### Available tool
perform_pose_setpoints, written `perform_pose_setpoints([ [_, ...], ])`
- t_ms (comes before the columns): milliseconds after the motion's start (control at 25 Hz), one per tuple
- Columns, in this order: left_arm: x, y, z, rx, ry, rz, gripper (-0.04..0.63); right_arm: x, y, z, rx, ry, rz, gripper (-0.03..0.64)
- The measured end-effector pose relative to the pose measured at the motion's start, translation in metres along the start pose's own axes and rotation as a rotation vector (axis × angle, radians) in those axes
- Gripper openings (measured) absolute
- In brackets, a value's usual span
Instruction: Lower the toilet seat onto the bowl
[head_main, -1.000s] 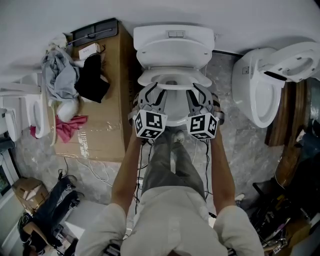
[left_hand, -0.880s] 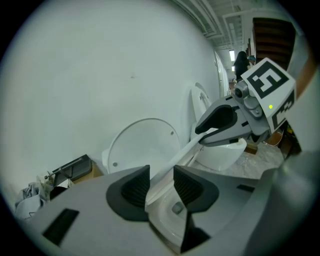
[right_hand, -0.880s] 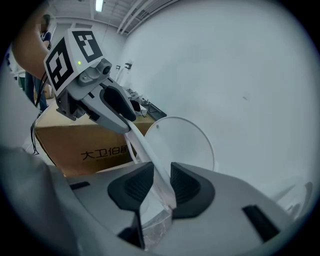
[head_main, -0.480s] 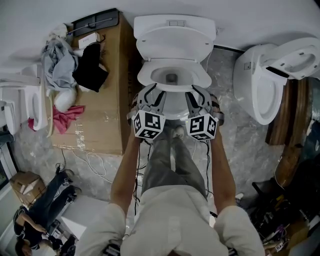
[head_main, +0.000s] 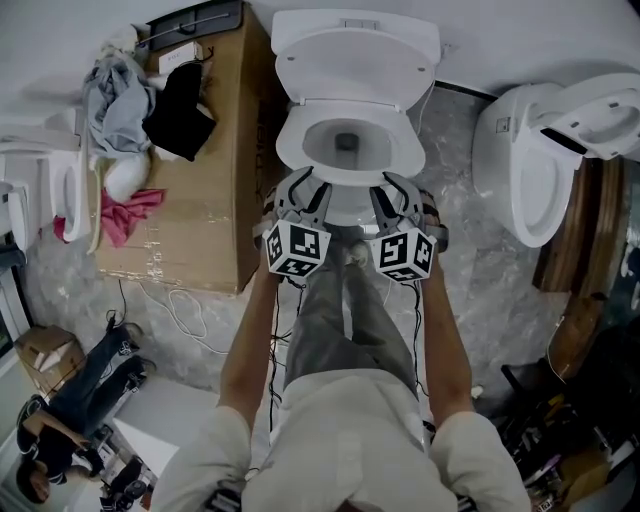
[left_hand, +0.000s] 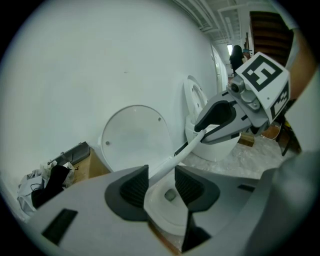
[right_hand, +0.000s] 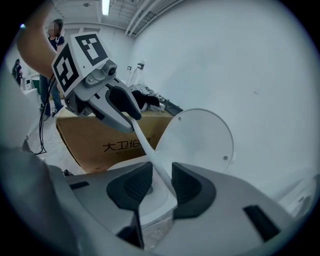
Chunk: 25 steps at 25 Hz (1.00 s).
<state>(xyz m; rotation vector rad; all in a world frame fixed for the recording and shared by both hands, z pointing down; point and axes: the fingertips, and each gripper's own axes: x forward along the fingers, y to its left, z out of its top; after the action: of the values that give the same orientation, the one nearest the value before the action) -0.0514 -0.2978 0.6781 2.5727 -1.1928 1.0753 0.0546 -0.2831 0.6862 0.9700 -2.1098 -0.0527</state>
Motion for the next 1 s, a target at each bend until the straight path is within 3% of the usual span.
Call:
perform_pose_setpoints([
  [1000,-0.007,-0.063,-0.084,0.062,0.076,0.005,0.189,-0.002,0.084,-0.066,0.005,0.021,0.152,0.158],
])
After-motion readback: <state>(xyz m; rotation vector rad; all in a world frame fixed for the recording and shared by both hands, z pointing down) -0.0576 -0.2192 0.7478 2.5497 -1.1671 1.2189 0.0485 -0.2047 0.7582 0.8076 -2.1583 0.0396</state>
